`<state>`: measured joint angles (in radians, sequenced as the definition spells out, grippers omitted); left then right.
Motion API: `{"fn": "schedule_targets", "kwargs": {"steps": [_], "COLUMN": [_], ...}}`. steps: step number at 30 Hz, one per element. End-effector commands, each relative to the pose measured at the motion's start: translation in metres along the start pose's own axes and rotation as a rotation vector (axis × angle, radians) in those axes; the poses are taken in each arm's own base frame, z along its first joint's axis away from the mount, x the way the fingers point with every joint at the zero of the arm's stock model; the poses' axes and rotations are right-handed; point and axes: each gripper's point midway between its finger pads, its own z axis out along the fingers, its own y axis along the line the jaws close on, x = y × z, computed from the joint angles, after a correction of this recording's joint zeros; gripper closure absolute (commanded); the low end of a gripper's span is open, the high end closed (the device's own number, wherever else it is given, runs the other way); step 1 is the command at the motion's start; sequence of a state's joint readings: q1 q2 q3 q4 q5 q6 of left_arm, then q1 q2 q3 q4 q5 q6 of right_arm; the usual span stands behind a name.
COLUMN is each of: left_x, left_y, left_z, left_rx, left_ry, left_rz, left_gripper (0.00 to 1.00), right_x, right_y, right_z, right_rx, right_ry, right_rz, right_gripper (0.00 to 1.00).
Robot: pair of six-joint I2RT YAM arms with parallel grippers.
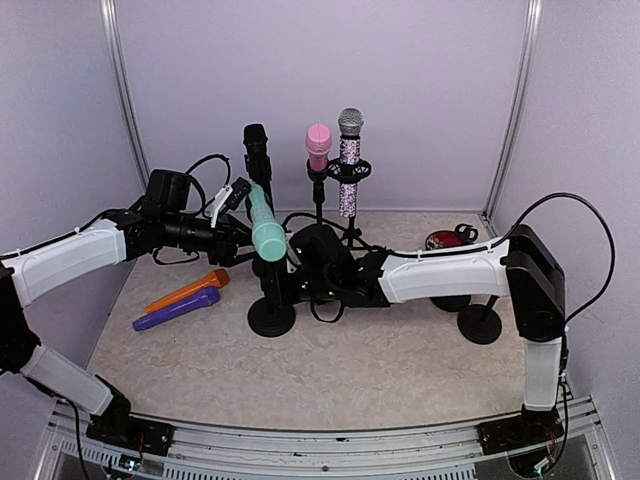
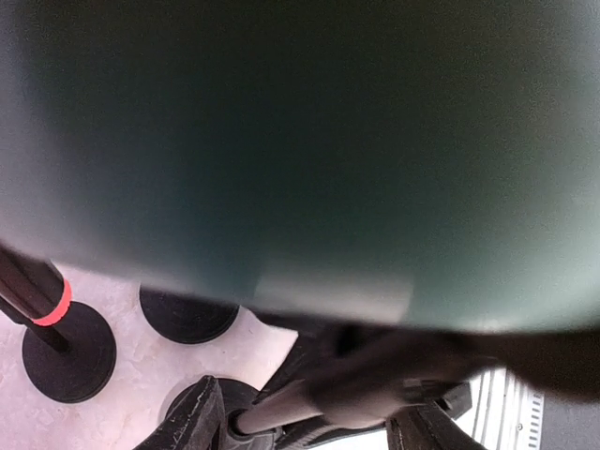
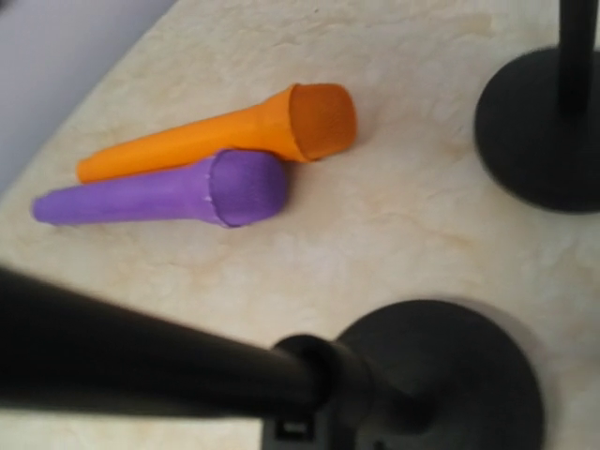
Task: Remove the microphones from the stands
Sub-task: Unscrew the knob on the stand of the microphone stand.
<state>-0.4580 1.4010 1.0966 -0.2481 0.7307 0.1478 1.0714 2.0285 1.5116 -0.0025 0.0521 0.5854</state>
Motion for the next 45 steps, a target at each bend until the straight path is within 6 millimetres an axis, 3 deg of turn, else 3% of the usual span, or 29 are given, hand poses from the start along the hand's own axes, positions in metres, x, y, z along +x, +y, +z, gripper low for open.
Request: {"fn": "schedule_targets", "kwargs": {"steps": [1, 7, 10, 18, 24, 30, 35, 40, 45], "left_x": [0.003, 0.005, 0.008, 0.021, 0.023, 0.021, 0.016, 0.016, 0.016], "left_y": [-0.001, 0.005, 0.009, 0.013, 0.008, 0.002, -0.001, -0.002, -0.002], "left_z": [-0.004, -0.016, -0.024, -0.038, -0.043, -0.039, -0.039, -0.040, -0.041], "left_rx": [-0.013, -0.032, -0.044, -0.052, -0.038, -0.020, -0.013, -0.013, -0.016], "left_ry": [0.002, -0.004, -0.014, -0.009, -0.006, -0.011, -0.016, -0.013, -0.012], "left_rz": [0.018, 0.003, -0.006, -0.034, -0.047, -0.040, -0.025, -0.009, 0.006], "left_gripper": [0.44, 0.44, 0.44, 0.43, 0.30, 0.28, 0.27, 0.27, 0.27], "right_x": [0.000, -0.027, -0.024, -0.011, -0.011, -0.014, -0.006, -0.005, -0.012], "right_y": [0.005, 0.020, 0.018, 0.002, 0.000, -0.014, -0.002, 0.005, 0.007], "right_z": [-0.018, -0.046, -0.057, -0.077, -0.089, -0.070, -0.048, -0.027, -0.019], "right_rx": [0.086, 0.035, 0.020, 0.033, -0.050, -0.299, -0.497, -0.589, -0.634], "right_ry": [-0.027, -0.138, -0.157, -0.173, -0.167, -0.073, -0.003, 0.034, 0.020], "right_rz": [-0.204, -0.242, -0.244, -0.214, -0.111, 0.309, 0.537, 0.639, 0.675], "right_gripper": [0.76, 0.46, 0.35, 0.33, 0.34, 0.38, 0.39, 0.42, 0.47]}}
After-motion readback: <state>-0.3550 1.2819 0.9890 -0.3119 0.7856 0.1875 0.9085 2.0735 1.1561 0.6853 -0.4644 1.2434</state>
